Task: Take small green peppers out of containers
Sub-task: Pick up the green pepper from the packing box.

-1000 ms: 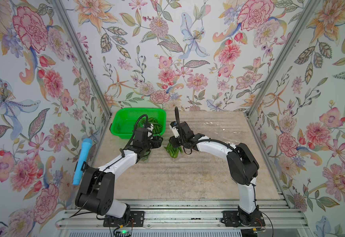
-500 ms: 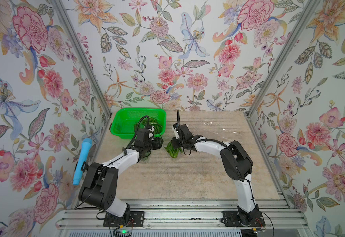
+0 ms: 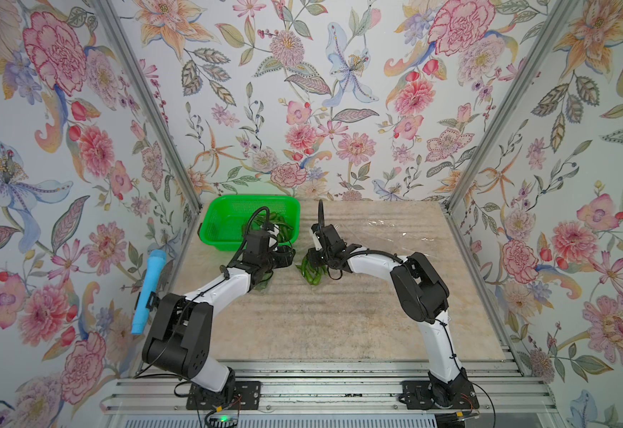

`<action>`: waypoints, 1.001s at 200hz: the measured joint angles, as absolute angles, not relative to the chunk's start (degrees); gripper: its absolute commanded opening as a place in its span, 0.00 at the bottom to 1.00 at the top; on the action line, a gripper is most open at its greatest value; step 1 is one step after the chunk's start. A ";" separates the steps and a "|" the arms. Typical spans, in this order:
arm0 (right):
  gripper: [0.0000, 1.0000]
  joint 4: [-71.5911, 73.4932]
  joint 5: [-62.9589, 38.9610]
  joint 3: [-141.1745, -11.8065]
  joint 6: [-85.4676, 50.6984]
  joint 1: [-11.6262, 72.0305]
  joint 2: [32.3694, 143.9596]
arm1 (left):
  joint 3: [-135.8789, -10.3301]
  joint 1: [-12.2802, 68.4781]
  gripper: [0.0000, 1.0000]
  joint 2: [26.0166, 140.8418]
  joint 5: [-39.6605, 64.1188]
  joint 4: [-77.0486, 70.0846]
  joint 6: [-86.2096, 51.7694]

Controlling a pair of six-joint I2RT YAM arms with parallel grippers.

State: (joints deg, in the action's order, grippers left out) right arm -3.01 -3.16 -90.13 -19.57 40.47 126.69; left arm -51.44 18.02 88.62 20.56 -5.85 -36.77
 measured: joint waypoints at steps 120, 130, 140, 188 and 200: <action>0.36 -4.91 -4.05 -96.71 -18.61 41.19 131.20 | -51.44 17.63 0.46 88.62 20.73 -5.89 -36.58; 0.33 -4.93 -4.08 -96.82 -18.41 41.30 131.28 | -51.44 17.63 0.46 88.62 20.73 -5.91 -36.58; 0.26 -5.34 -3.99 -97.08 -18.11 41.52 131.28 | -51.44 17.56 0.46 88.62 20.73 -5.98 -36.56; 0.07 -5.82 -3.55 -97.21 -17.12 41.65 131.31 | -51.44 17.28 0.46 88.62 20.75 -6.04 -36.40; 0.04 -5.85 -3.55 -97.21 -17.12 41.65 131.31 | -51.44 17.23 0.46 88.62 20.73 -6.04 -36.38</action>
